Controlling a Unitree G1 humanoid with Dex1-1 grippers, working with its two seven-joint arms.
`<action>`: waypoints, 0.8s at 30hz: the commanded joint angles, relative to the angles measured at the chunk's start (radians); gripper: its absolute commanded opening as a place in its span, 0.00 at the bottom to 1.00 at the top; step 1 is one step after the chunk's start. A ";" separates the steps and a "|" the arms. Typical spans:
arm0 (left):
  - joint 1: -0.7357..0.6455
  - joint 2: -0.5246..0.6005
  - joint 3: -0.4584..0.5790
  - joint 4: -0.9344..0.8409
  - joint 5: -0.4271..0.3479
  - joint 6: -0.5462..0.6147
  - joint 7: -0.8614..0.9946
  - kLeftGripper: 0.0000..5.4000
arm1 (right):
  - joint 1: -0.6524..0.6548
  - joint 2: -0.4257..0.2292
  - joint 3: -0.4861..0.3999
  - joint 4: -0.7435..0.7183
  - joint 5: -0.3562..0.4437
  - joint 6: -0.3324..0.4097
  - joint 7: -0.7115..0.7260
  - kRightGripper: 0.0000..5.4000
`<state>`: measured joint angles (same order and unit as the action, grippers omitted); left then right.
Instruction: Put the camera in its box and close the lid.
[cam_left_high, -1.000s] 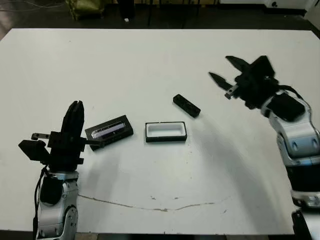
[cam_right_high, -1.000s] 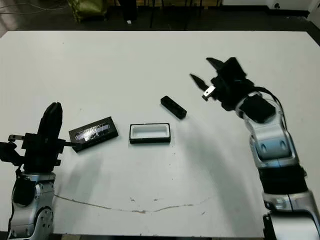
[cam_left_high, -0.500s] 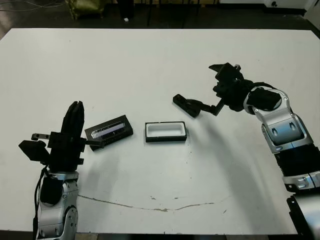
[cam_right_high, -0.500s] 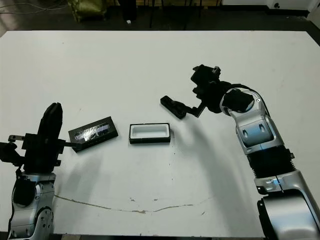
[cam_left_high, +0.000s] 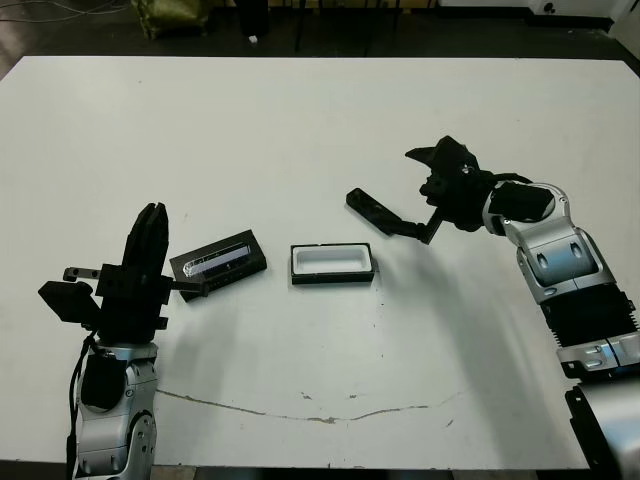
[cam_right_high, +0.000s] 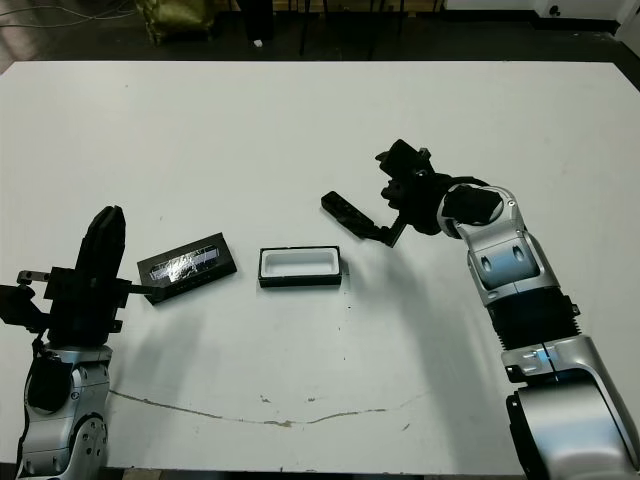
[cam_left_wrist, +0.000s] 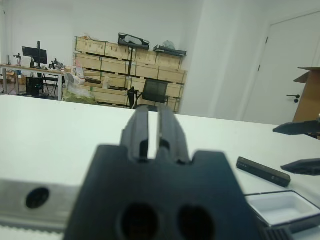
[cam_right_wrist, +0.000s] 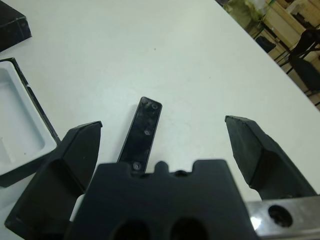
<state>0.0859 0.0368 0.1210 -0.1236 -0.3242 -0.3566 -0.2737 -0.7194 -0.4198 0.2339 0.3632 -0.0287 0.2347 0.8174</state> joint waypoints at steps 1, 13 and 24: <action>0.017 -0.003 0.001 0.011 -0.006 0.009 -0.001 0.00 | -0.016 0.008 -0.002 0.037 0.011 0.023 0.024 0.99; 0.020 -0.005 0.000 0.005 -0.006 0.020 0.004 0.00 | -0.031 0.040 -0.007 0.134 0.008 -0.010 0.027 0.99; 0.021 -0.005 -0.004 0.008 0.014 0.010 0.015 0.00 | -0.011 0.072 -0.024 0.177 0.023 0.002 0.017 0.86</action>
<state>0.0866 0.0340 0.1174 -0.1236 -0.3226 -0.3552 -0.2670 -0.7443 -0.3488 0.2163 0.5251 -0.0127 0.2173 0.8349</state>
